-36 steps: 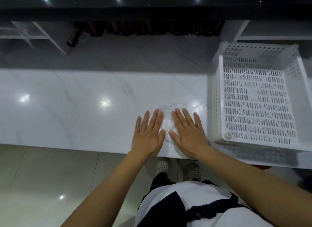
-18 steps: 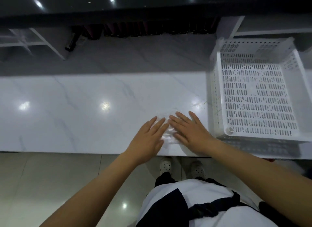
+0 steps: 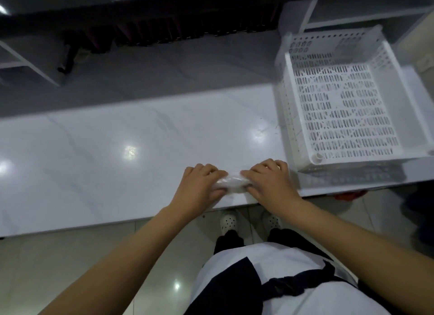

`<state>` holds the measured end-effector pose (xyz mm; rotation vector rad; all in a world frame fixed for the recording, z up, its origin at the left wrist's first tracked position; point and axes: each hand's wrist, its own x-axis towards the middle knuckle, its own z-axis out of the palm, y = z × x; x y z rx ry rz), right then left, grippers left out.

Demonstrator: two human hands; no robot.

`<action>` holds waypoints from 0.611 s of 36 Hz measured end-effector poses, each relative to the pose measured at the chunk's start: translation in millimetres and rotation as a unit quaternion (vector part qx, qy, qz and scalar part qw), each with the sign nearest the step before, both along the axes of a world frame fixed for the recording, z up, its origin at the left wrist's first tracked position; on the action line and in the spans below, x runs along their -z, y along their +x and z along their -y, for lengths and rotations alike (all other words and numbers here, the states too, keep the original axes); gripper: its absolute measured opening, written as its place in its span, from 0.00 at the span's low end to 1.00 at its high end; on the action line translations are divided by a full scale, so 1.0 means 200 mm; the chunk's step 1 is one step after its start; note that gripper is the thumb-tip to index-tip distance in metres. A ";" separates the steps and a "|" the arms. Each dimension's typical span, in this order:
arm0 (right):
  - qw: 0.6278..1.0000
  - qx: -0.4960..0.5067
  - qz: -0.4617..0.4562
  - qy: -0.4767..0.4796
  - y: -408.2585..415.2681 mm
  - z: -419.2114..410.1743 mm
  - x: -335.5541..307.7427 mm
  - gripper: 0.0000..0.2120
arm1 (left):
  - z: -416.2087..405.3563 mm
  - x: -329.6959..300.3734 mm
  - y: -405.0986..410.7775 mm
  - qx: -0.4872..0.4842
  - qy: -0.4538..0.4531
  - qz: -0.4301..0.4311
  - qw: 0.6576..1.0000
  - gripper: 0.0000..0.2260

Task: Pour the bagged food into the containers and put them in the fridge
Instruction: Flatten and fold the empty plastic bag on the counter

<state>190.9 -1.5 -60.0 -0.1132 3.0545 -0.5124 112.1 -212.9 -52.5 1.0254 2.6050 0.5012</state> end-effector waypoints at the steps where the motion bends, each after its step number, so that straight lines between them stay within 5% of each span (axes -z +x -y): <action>1: 1.000 0.006 0.000 0.000 0.01 0.01 0.00 0.12 | 0.00 -0.01 0.01 -0.001 0.019 0.007 1.000 0.16; 3: 0.999 0.026 0.027 0.000 0.02 0.00 -0.01 0.06 | 0.02 -0.01 0.03 -0.004 0.051 0.023 0.998 0.07; 6: 0.988 0.097 0.094 -0.069 0.06 -0.03 -0.03 0.07 | 0.04 -0.02 0.05 -0.005 0.097 0.045 0.994 0.12; 9: 0.964 0.161 0.141 -0.158 0.13 -0.04 -0.09 0.06 | 0.07 -0.03 0.11 -0.027 0.193 0.086 0.977 0.06; 14: 0.967 0.168 0.150 -0.115 0.26 -0.02 -0.20 0.06 | 0.02 -0.05 0.24 -0.109 0.252 0.176 0.945 0.12; 18: 0.980 0.178 0.074 -0.042 0.35 0.00 -0.32 0.27 | -0.07 -0.10 0.30 -0.088 0.258 0.147 0.951 0.12; 22: 0.983 0.177 -0.020 -0.047 0.45 -0.07 -0.43 0.25 | -0.16 -0.17 0.38 -0.096 0.254 0.116 0.955 0.09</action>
